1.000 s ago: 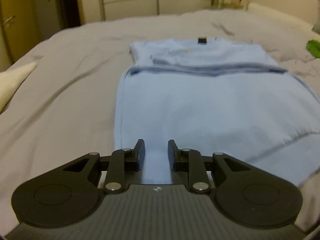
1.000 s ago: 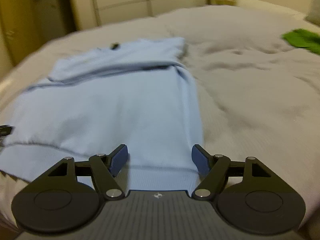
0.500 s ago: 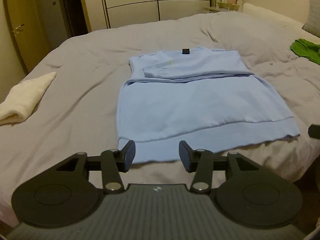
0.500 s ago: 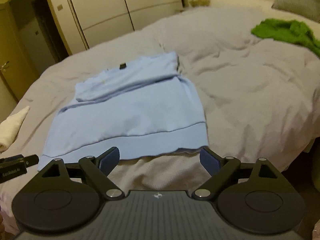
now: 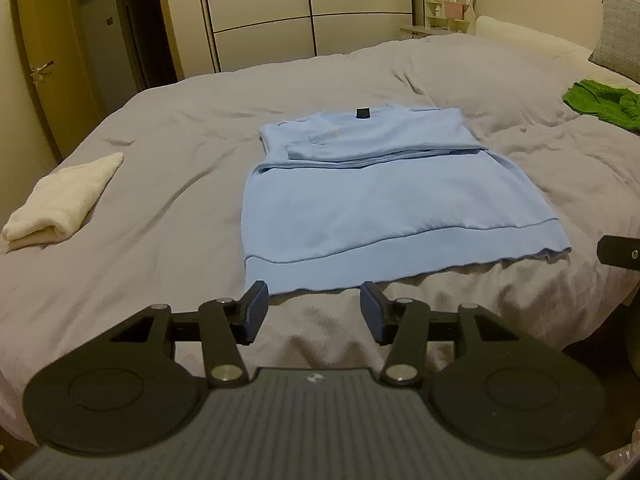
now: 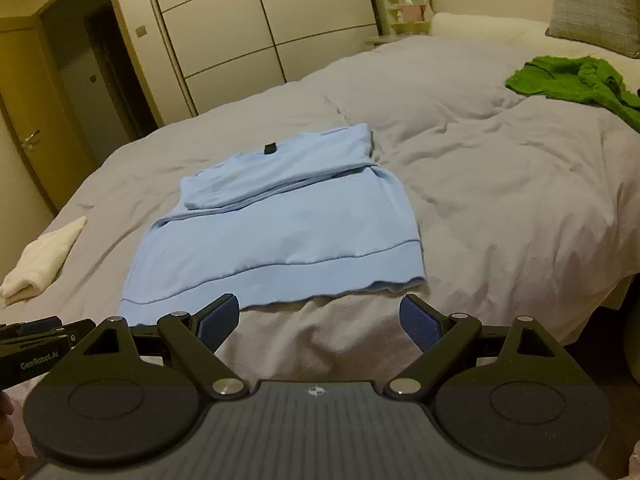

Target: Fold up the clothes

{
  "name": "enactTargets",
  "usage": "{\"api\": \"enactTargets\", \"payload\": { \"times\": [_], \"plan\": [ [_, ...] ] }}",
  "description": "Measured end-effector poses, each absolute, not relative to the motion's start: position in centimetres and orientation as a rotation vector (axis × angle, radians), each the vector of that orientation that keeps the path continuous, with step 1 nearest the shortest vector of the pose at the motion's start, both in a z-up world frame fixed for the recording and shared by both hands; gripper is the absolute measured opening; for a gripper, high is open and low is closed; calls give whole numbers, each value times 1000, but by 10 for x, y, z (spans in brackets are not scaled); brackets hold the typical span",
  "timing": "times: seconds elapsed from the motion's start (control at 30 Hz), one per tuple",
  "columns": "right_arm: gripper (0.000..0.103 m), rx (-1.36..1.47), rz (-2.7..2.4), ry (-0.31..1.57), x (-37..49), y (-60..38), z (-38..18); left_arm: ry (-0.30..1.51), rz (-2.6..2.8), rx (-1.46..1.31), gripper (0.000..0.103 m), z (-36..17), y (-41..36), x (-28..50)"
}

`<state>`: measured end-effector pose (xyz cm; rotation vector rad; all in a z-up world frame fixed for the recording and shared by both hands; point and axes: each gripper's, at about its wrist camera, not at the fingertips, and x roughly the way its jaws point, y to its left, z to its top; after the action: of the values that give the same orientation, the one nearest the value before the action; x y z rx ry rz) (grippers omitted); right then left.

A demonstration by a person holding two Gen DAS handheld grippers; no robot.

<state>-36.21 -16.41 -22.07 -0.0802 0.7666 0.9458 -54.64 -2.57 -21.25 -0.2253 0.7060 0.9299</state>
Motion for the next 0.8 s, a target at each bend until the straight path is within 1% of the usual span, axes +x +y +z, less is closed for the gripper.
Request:
{"api": "enactTargets", "payload": {
  "times": [0.3,0.47,0.57,0.73,0.8],
  "plan": [
    [89,-83,943,768,-369,-164,-223,720,926,-243,48,-217,-21,-549],
    [89,-79,939,770,-361,-156,-225,725,896,-260,49,-228,-9,-546],
    [89,-40,964,738,-345,-153,-231,728,886,-260,48,-242,3,-546],
    [89,27,1003,684,-319,-148,-239,787,904,-353,47,-263,40,-536],
    [89,35,1016,676,-307,-140,-245,793,907,-326,47,-266,48,-526]
  ]
}}
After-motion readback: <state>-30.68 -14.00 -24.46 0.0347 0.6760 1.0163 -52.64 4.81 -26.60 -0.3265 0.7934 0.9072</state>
